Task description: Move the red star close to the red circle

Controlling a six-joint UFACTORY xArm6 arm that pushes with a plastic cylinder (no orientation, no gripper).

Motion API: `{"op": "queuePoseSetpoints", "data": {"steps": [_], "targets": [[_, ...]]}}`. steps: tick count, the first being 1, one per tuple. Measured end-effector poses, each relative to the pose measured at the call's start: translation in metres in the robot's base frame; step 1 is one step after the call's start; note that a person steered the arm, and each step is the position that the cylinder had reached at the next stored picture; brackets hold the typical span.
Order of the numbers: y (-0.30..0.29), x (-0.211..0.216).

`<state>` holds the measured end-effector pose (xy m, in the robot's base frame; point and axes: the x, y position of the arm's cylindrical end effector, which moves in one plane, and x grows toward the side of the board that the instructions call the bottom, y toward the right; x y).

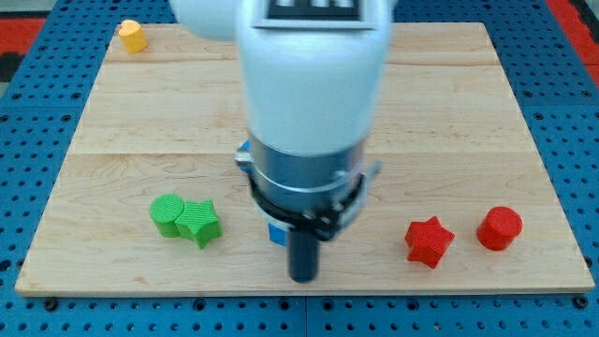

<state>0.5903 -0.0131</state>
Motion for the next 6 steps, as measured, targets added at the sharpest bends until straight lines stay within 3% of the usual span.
{"op": "queuePoseSetpoints", "data": {"steps": [2, 3, 4, 6], "targets": [[-0.021, -0.083], [-0.023, -0.083], [-0.006, -0.029], [0.096, 0.002]]}}
